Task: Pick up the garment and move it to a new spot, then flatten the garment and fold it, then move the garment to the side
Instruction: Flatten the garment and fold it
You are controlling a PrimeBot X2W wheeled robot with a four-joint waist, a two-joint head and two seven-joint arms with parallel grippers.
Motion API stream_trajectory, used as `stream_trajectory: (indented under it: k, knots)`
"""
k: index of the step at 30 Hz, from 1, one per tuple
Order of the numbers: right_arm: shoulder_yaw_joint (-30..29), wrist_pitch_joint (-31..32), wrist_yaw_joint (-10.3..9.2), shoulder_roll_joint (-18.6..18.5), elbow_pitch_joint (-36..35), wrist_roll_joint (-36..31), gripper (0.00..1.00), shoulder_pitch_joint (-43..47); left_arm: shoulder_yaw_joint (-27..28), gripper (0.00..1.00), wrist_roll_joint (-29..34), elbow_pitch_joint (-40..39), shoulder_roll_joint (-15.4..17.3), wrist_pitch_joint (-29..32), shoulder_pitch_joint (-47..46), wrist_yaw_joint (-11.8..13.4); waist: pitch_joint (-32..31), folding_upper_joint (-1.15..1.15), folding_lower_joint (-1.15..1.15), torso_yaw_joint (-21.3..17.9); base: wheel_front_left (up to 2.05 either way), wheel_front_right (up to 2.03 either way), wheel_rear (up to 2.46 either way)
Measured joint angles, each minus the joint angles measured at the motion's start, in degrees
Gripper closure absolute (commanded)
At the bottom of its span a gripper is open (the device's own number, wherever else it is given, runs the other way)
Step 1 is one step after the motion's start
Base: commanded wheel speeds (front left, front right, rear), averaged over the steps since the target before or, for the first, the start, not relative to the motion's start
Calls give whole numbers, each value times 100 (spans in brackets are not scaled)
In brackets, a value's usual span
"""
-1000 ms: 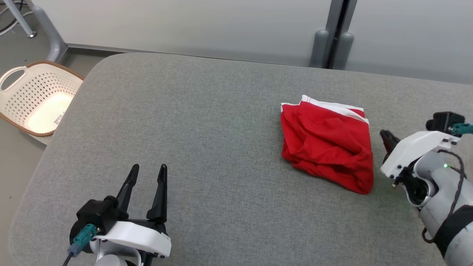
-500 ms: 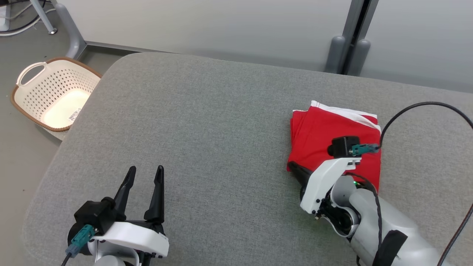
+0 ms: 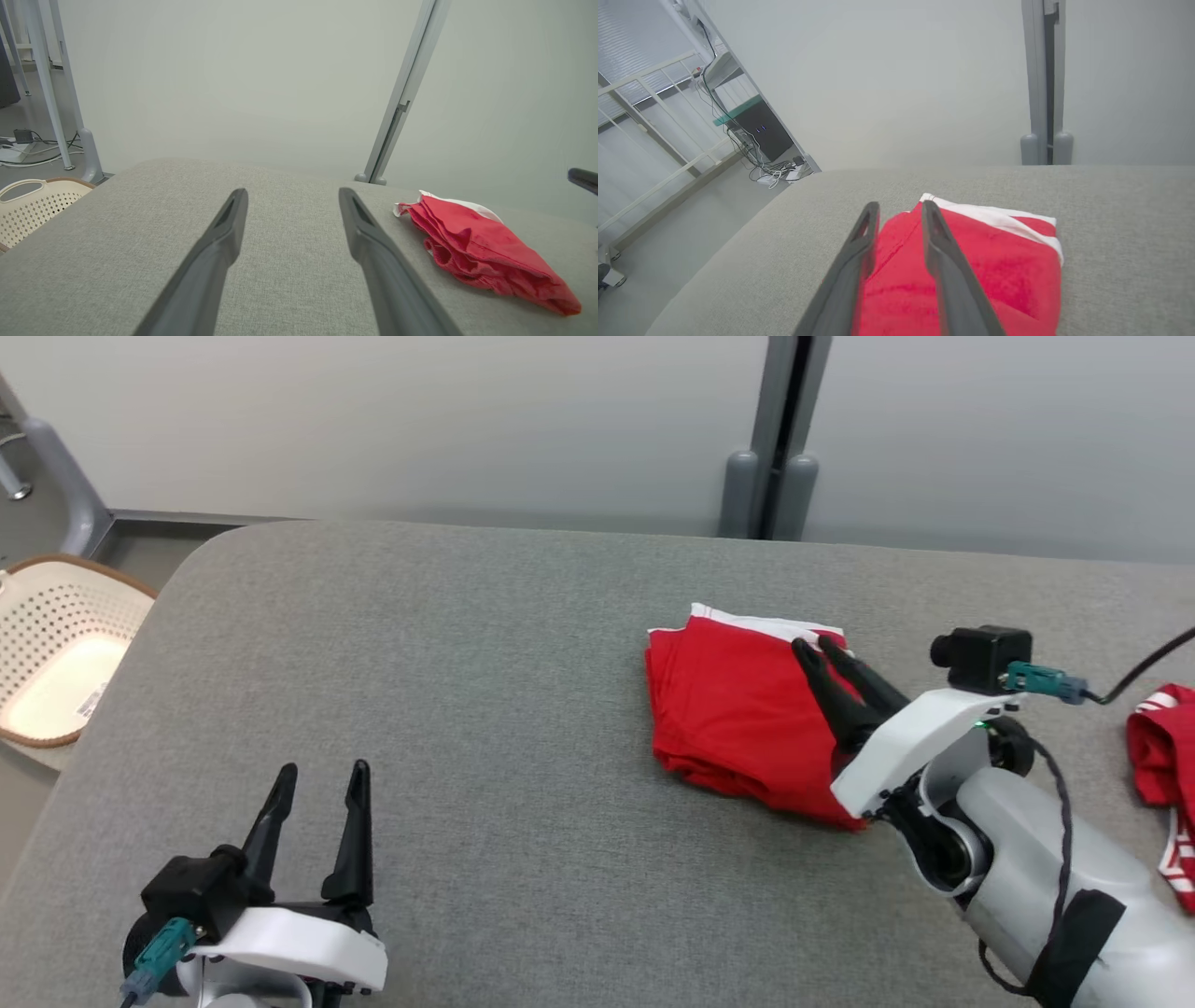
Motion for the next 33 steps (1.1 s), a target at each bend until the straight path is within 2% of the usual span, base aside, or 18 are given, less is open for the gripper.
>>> stream_trajectory:
  k: [4, 9, 11, 16, 17, 18, 19, 25, 33]
  knots:
    - [-232, -434, 0, -311, -196, -257, 0, -60, 153, 0, -2, -80, 118, 0, 106, 55, -86, 0, 0, -291, 0, 0, 0]
    - [-793, -651, 0, -595, -296, -961, 0, -19, 352, 0, 8, -267, 240, 0, 220, 188, -194, 0, 0, -684, 0, 0, 0]
    - [-1188, -667, 0, -623, -372, -1252, 0, 165, 419, 0, 27, -369, 260, 0, 252, 211, -236, 0, 0, -827, 0, 0, 0]
    - [-2592, -678, 0, -588, -991, -2370, 0, 942, 508, 0, 127, -521, 300, 0, 419, 244, -341, 0, 0, -1108, 0, 0, 0]
    - [-2592, -678, 0, -588, -991, -2370, 0, 942, 508, 0, 127, -521, 300, 0, 419, 244, -341, 0, 0, -1108, 0, 0, 0]
    - [-3045, -677, 0, -439, -1263, -2765, 0, 1418, 549, 0, 188, -546, 290, 0, 507, 252, -376, 0, 0, -1184, 0, 0, 0]
    - [-3045, -677, 0, -439, -1263, -2765, 0, 1418, 549, 0, 188, -546, 290, 0, 507, 252, -376, 0, 0, -1184, 0, 0, 0]
    - [-3986, -658, 0, 112, -2009, -3899, 0, 2627, 625, 0, 376, -547, 240, 0, 669, 283, -417, 0, 0, -1241, 0, 0, 0]
    - [-4425, -224, 0, 605, -2626, -4411, 0, 3151, 556, 0, 472, -539, 220, 0, 670, 250, -420, 0, 0, -1226, 0, 0, 0]
